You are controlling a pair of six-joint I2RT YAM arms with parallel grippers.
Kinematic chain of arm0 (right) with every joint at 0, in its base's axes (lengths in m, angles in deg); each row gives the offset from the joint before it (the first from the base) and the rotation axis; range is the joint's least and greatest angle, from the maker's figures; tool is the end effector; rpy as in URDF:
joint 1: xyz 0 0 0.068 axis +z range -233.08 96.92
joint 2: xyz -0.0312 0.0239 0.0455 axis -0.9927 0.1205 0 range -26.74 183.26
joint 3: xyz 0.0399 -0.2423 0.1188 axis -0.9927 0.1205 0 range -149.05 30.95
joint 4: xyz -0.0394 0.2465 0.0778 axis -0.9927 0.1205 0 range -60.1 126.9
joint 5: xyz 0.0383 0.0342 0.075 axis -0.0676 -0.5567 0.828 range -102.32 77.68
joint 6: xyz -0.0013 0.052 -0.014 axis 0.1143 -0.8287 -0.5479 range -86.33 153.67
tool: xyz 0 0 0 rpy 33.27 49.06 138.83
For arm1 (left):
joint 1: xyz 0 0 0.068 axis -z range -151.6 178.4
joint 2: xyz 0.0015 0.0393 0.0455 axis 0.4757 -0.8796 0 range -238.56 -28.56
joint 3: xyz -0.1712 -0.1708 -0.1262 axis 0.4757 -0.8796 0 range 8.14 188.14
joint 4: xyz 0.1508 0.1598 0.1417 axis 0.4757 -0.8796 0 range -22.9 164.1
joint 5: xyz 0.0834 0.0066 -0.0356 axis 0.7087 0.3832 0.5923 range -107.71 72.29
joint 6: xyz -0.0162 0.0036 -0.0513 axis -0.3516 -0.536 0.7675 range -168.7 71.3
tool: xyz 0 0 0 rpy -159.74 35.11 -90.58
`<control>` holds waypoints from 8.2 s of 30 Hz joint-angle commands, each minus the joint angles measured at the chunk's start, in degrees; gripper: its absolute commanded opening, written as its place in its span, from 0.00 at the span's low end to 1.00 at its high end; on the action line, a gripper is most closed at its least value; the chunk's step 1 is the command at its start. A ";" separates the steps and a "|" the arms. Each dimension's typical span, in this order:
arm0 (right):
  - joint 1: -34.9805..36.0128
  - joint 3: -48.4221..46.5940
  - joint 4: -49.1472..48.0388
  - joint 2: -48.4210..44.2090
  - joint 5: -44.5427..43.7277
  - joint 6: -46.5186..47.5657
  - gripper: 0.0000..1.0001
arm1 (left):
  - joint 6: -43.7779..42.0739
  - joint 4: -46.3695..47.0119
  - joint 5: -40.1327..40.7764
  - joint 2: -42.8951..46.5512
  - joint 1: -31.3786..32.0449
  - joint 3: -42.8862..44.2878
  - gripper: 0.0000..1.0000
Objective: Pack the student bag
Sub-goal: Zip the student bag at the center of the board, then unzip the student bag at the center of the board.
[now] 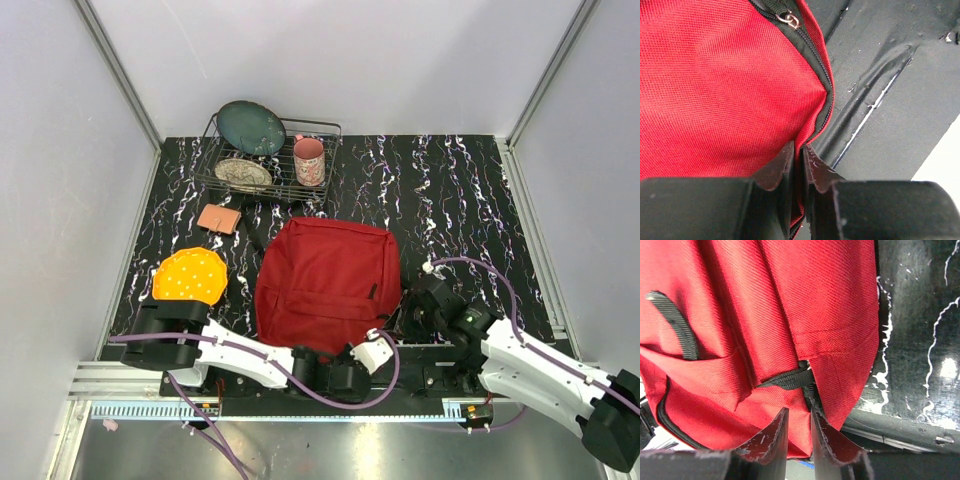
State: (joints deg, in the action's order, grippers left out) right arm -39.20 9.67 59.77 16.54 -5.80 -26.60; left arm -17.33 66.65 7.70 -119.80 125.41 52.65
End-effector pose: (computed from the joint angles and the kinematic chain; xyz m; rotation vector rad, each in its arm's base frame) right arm 0.1018 0.1034 0.1723 0.3322 2.6789 0.8302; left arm -0.0213 -0.2991 0.1541 1.1735 2.1476 -0.4707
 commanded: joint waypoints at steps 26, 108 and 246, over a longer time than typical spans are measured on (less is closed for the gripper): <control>1.47 4.31 -3.42 5.22 -4.41 2.53 0.23 | 2.20 4.89 -4.67 0.89 -0.95 -1.97 0.13; -11.08 -5.53 3.27 -6.38 -34.04 0.76 0.00 | 5.28 9.90 -6.78 11.79 -1.04 -11.82 0.00; -8.20 -26.62 -14.66 27.11 -2.31 23.36 0.00 | 19.43 7.26 -22.07 39.65 -49.29 -27.20 0.15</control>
State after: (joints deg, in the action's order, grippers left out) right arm -49.97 -13.60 48.17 42.90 -10.87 -3.62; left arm 4.18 65.91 -10.38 -81.20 76.10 25.33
